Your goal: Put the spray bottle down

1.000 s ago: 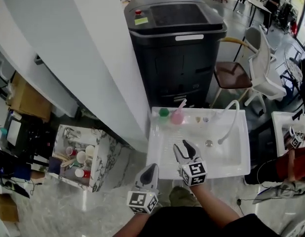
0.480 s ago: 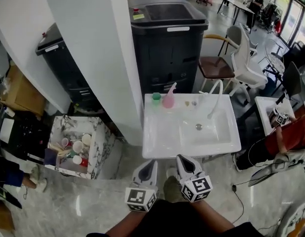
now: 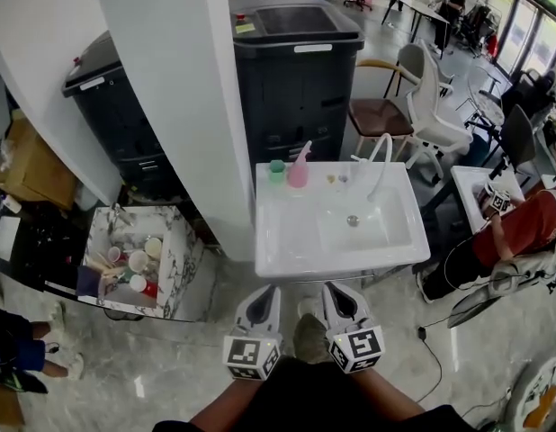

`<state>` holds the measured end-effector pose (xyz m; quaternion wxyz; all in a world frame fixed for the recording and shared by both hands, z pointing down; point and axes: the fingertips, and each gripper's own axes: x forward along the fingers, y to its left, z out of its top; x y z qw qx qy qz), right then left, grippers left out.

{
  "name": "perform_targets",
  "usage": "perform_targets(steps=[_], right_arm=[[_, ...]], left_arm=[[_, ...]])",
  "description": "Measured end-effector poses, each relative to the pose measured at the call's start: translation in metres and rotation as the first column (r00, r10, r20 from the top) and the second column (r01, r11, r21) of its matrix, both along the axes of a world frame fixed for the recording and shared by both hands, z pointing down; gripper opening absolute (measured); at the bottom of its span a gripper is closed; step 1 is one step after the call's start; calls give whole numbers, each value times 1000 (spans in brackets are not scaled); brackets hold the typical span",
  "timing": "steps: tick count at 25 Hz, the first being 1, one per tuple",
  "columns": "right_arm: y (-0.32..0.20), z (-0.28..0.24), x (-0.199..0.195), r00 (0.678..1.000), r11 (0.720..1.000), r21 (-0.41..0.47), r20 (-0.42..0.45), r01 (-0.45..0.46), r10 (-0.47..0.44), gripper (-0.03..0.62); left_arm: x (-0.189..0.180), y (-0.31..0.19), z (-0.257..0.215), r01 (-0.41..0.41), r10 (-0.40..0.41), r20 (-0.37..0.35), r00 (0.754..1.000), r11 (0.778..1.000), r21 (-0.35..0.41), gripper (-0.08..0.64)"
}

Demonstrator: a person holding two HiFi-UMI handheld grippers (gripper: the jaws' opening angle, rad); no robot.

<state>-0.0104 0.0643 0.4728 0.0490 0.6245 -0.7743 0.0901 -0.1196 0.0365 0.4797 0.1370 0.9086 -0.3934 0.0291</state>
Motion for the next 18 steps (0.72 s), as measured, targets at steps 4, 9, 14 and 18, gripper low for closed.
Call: perform_targets(steps=[4,9,14,18], right_arm=[[6,-5,2,1000,1000,6,-2,-9,9,-3],[10,-2,8,1000,1000,-2,-5,-14,14,-3],[12,-4,11,1000,1000,0,-13,-26,26,-3],[14,-5,11,999,1000,2,-14,-31,31,-3]], left_arm=[[-1,3,-5,2,-2,-9,1000,1000,2,21],[3,5,-5,-7,7,-11,1000,1000,2,21],[8,6,-3,-23,23,-10,1000,1000,-4,21],[8,7,-3,-25,24,-13,1000,1000,-7,21]])
